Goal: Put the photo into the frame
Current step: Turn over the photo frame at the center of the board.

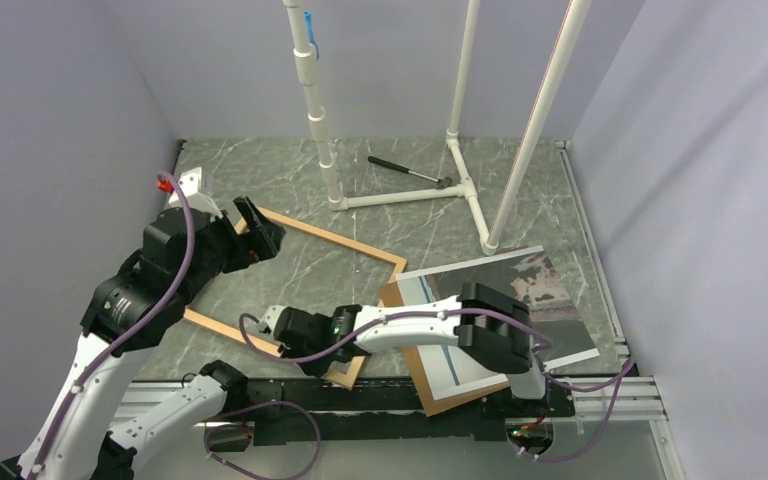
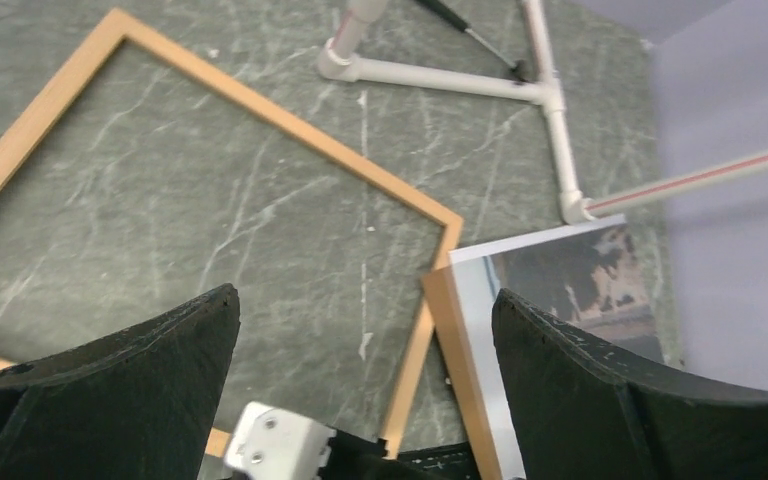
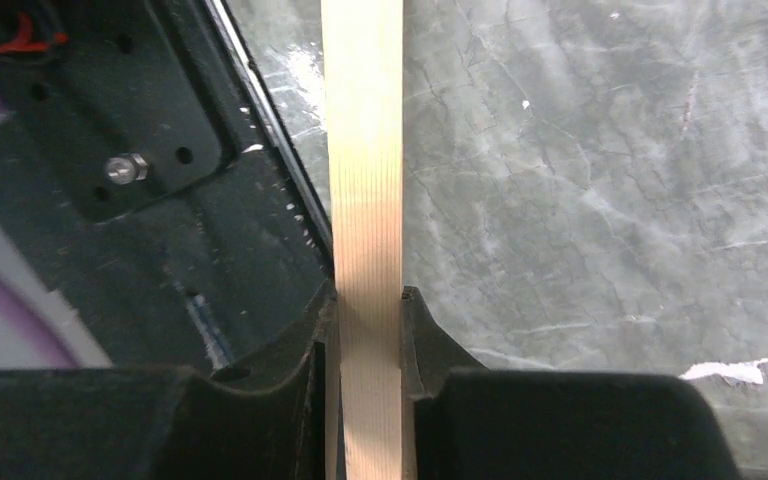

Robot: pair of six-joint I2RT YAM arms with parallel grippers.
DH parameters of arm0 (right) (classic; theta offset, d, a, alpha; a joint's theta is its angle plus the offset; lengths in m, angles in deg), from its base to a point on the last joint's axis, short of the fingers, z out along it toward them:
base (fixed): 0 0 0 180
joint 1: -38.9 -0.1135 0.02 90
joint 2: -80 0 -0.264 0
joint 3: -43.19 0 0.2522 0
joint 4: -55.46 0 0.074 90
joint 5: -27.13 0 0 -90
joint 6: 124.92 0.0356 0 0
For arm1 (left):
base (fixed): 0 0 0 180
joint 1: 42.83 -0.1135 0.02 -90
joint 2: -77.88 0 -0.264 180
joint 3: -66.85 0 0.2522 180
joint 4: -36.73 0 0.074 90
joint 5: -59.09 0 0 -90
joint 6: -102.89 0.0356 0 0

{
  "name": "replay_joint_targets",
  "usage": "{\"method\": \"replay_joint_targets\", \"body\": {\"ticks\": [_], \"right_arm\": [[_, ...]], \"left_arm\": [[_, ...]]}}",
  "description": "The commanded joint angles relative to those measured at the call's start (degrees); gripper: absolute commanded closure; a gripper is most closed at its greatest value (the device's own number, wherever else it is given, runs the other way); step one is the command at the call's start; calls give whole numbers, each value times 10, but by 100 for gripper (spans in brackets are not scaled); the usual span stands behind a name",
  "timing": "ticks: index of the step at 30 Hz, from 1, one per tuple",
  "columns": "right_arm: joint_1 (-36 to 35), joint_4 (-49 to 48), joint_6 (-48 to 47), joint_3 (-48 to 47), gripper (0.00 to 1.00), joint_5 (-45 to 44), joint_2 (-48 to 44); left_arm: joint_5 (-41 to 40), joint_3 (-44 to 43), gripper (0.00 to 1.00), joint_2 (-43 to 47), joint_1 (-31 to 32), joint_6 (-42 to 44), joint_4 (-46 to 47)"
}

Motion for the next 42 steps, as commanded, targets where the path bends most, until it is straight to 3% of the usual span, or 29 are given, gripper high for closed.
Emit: {"method": "replay_joint_targets", "body": {"ticks": [1, 14, 26, 32, 42], "right_arm": [[28, -36, 47, 6, 100, 84, -82], [115, -137, 160, 87, 100, 255, -187], [157, -212, 274, 35, 100, 341, -204], [178, -324, 367, 39, 100, 382, -199], [224, -339, 394, 52, 100, 373, -226]], "left_arm": [[-76, -38, 1, -21, -1, -26, -60], [-162, -41, 0, 9, -9, -79, -106], [-108, -48, 1, -3, -21, -72, -140], [-86, -63, 1, -2, -22, -67, -148], [-58, -81, 1, 10, -22, -77, -167]]}}
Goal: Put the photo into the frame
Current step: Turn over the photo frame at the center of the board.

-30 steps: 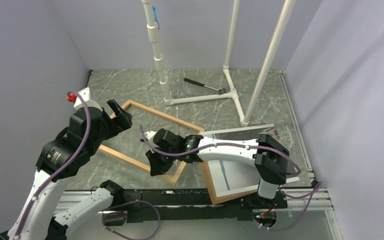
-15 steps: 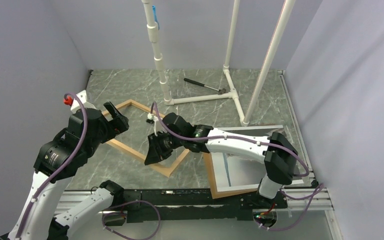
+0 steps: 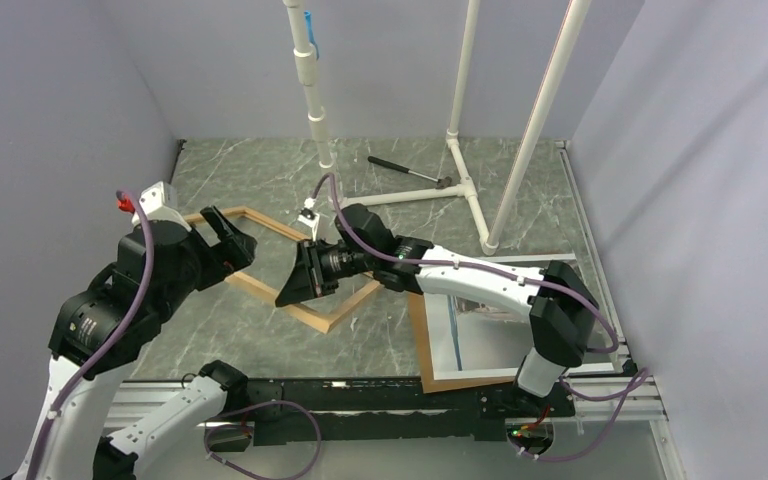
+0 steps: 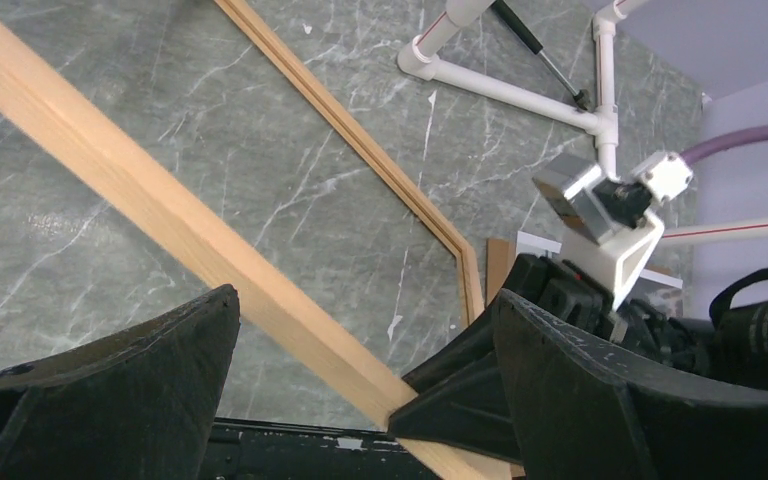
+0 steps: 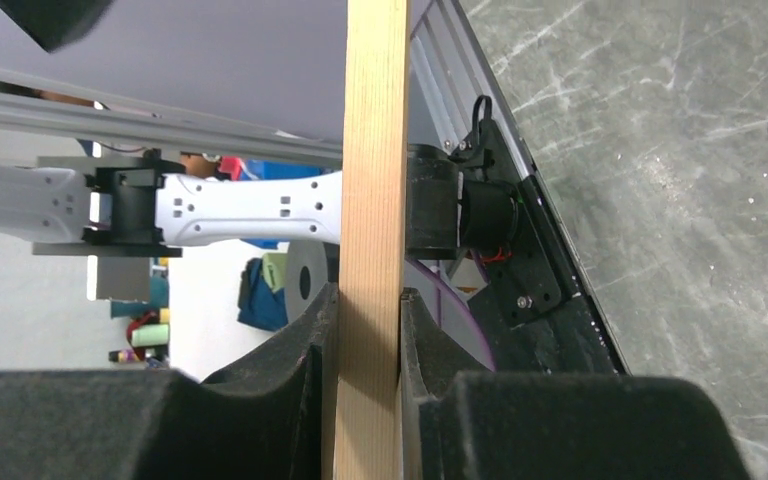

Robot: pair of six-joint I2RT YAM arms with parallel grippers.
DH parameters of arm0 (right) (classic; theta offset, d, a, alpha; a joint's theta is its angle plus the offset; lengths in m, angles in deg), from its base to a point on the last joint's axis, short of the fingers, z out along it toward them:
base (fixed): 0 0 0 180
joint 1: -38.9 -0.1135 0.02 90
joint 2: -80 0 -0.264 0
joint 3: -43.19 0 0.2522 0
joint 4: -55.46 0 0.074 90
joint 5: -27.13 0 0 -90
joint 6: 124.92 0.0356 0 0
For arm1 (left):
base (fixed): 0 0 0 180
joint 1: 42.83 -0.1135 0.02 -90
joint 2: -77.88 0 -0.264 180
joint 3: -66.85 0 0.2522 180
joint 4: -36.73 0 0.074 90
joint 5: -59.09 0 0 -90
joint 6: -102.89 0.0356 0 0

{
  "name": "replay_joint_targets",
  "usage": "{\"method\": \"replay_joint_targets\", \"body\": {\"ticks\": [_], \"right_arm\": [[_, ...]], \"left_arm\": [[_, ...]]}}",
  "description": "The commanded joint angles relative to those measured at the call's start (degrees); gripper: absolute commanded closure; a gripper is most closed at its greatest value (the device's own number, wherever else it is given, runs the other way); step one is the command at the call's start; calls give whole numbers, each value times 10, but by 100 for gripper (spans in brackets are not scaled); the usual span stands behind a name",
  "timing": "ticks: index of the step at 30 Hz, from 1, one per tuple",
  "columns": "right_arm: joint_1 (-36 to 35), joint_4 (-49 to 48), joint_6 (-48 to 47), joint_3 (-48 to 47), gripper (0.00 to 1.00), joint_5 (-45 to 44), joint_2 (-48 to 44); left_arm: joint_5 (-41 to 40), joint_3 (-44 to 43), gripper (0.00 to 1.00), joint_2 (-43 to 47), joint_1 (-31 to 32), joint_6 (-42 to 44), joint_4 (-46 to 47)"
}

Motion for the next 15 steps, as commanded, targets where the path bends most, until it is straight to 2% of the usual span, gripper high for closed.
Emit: {"method": "replay_joint_targets", "body": {"ticks": [1, 8, 15], "right_arm": [[33, -79, 36, -4, 100, 19, -49], [58, -87, 46, 9, 100, 18, -72], [58, -90, 44, 24, 100, 25, -77]], "left_arm": [[26, -5, 1, 8, -3, -9, -12], [70, 68, 1, 22, -3, -40, 35], [59, 152, 3, 52, -4, -100, 101]]}}
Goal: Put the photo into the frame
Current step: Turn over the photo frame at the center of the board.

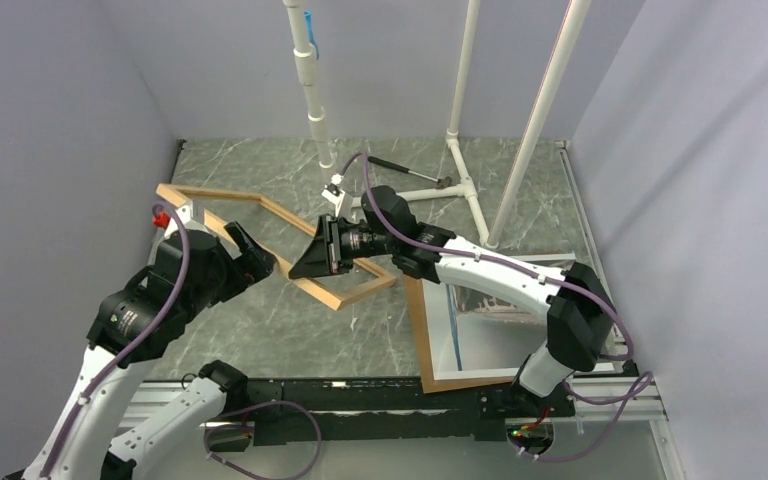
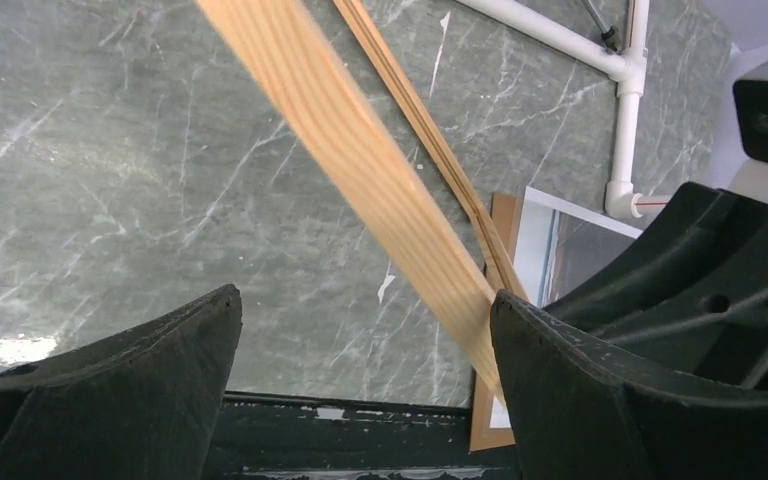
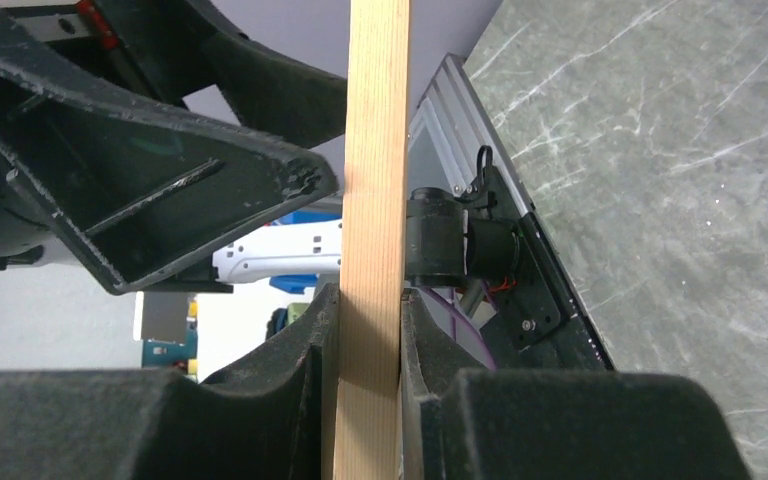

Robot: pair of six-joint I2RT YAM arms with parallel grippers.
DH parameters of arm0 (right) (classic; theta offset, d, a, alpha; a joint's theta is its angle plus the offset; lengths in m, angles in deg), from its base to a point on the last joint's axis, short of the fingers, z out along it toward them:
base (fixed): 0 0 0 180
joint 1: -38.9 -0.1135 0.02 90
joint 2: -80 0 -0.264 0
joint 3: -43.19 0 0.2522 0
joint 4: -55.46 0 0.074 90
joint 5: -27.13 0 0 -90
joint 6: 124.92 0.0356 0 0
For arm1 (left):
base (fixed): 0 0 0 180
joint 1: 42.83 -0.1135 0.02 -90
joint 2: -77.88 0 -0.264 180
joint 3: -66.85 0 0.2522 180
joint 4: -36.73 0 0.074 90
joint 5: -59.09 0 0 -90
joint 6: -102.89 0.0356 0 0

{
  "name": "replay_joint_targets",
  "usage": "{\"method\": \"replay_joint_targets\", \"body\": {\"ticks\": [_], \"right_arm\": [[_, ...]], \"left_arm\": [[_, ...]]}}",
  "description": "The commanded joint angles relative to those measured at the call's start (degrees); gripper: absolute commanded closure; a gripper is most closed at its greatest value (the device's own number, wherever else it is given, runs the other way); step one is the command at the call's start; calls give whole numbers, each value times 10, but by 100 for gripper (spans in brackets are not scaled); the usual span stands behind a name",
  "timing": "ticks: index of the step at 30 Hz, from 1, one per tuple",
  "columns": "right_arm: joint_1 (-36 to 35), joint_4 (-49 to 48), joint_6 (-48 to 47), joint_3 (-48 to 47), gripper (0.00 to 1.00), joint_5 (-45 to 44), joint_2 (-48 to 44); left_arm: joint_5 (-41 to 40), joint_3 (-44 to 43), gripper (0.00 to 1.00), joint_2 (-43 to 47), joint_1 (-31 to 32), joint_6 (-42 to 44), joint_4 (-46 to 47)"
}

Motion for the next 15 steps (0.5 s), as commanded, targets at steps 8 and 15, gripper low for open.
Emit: {"method": "replay_joint_targets", "body": {"ticks": [8, 15], "right_arm": [[-3, -75, -1, 39, 100, 15, -52], [-3, -73, -5, 46, 100, 13, -60]], "left_arm": [[-35, 82, 10, 49, -15, -94, 124], [18, 139, 23, 46, -90, -107, 165]]}}
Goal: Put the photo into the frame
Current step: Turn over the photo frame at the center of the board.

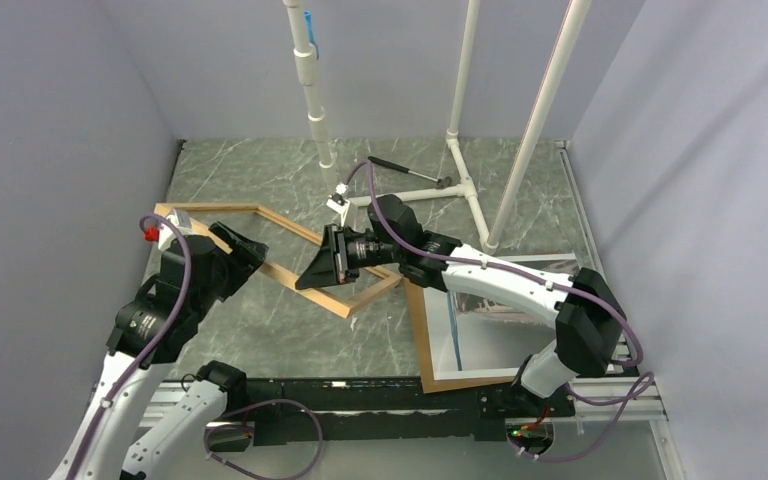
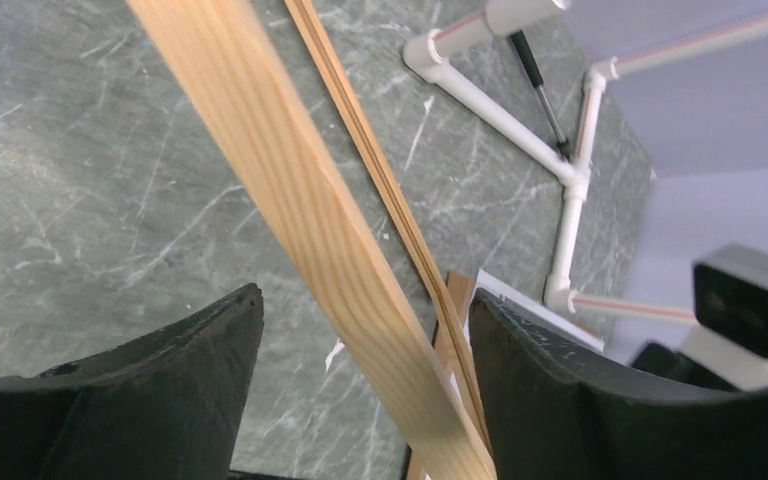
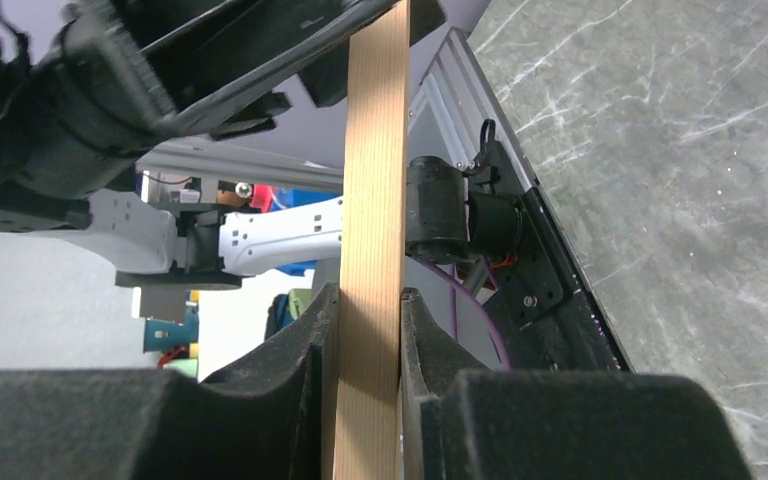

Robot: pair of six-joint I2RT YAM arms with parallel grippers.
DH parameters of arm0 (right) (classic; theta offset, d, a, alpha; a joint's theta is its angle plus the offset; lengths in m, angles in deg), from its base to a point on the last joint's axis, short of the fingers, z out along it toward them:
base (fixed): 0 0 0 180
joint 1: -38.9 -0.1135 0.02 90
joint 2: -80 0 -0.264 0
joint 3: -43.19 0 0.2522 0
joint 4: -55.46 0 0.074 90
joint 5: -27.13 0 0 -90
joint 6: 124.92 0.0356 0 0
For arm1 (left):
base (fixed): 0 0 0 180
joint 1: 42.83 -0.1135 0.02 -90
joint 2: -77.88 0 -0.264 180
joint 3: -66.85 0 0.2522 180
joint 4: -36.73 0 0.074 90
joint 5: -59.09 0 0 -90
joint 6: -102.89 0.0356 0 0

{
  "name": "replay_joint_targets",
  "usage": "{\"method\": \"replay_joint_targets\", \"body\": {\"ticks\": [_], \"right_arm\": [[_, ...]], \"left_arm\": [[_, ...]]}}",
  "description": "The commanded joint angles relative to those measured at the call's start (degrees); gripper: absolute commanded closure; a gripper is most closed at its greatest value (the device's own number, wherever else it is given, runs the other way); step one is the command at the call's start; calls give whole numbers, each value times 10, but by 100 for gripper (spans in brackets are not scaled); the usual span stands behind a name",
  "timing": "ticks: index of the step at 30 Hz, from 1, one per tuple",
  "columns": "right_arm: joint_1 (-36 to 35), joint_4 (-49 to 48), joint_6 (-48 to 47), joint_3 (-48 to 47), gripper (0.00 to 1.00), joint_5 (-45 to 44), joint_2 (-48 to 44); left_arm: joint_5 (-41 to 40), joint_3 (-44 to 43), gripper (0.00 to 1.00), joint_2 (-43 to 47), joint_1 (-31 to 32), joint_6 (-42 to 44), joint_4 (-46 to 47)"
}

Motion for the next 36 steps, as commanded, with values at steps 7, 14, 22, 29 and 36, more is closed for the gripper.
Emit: {"method": "replay_joint_targets", "body": {"ticks": [7, 14, 22, 29, 36], "right_arm": [[1, -41, -19, 0, 100, -9, -34], [-6, 8, -62, -12, 100, -38, -37], [-22, 42, -94, -26, 100, -62, -34], [-35, 59, -123, -42, 93, -73, -25], [-46, 130, -186, -89, 32, -134, -33]], "left_arm": [[45, 71, 35, 50, -71, -50, 72], [54, 90, 49, 59, -73, -63, 86], [55, 117, 65, 79, -74, -92, 114], [38, 126, 96, 109, -75, -110, 105], [48, 132, 100, 110, -75, -116, 110]]}}
